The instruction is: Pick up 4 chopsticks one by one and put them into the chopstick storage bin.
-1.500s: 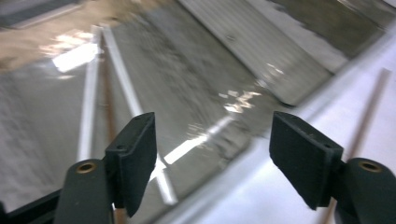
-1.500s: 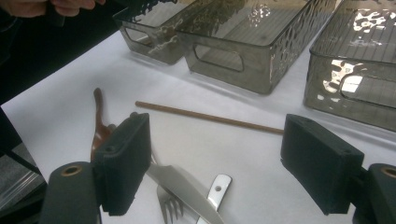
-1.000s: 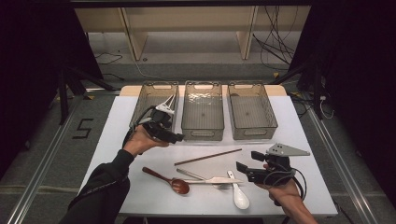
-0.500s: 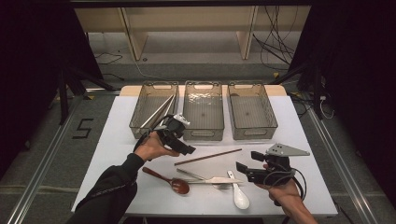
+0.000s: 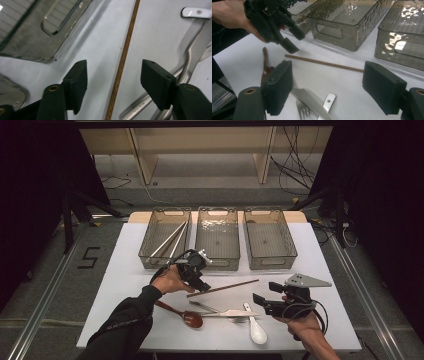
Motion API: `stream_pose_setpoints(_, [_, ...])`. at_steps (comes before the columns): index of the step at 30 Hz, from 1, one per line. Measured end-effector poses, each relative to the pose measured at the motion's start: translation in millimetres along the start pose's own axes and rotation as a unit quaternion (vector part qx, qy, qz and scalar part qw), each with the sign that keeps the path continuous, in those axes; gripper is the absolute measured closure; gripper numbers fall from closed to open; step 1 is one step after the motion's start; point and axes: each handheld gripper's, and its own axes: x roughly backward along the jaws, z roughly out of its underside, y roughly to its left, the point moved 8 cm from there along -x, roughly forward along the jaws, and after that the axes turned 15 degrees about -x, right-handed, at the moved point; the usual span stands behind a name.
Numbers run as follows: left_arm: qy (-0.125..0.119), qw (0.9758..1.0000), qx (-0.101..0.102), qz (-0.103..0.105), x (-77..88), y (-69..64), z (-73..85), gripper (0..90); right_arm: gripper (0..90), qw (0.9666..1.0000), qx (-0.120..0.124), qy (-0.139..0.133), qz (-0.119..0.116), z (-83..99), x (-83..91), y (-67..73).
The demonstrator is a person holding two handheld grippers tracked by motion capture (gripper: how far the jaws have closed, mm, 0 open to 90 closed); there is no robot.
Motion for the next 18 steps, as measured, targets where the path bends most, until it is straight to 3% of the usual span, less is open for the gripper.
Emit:
stream_pose_setpoints(7, [0.032, 0.9994, -0.004, 0.015, -12.5, -3.0, 5.3, 53.2, 25.4, 1.0, 0.001, 0.0, -0.001, -0.1, -0.2, 0.2])
stream_pose_setpoints(18, [0.066, 0.9972, -0.015, 0.031, -23.5, -6.7, 12.2, 64.4, 25.4, 1.0, 0.001, 0.0, 0.0, -0.1, -0.4, 0.5])
